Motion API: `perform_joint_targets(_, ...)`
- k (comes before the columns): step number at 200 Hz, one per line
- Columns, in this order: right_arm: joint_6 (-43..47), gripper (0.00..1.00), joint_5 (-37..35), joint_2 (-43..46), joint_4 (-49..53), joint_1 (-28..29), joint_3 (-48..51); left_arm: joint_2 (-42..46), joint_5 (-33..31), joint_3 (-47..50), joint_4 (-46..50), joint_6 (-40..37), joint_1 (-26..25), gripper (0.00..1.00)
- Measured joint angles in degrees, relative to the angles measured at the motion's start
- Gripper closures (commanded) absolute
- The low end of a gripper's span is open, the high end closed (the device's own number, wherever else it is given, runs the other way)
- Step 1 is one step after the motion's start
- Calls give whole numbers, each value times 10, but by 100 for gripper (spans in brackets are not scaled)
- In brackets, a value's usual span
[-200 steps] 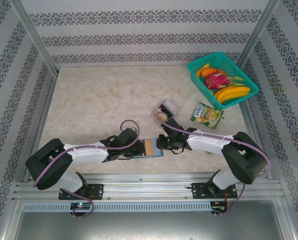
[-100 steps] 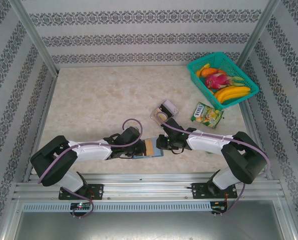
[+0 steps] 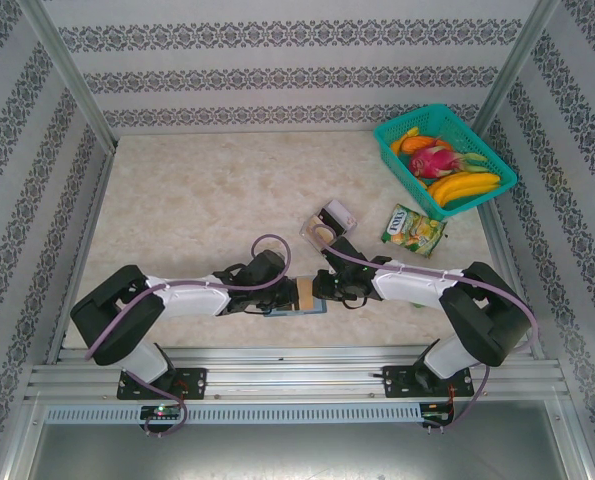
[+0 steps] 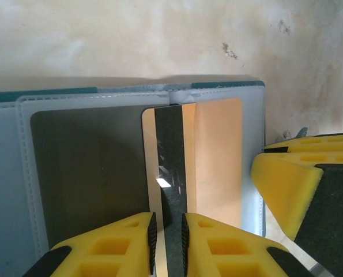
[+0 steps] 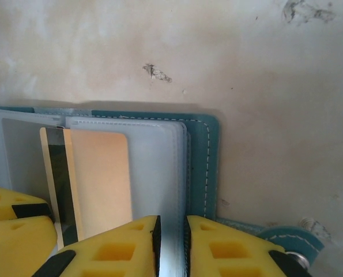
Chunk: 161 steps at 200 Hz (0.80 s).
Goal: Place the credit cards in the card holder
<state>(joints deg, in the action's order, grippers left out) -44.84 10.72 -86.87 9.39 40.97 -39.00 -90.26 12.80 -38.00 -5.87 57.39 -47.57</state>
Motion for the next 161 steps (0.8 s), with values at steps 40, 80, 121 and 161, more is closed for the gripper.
perform_joint_targets(40,-2,80,0,0,-2,0,1,-18,18,-4,-24,3,0,77)
perform_joint_targets(80,-5,80,0,0,-8,-1,5,-28,27,-4,-45,10,0,77)
perform_joint_targets(121,-13,80,4,3,-19,-4,12,-37,34,-5,-61,12,0,77)
perform_joint_targets(161,-12,78,-9,14,-10,-3,15,-28,29,-4,-59,13,0,75)
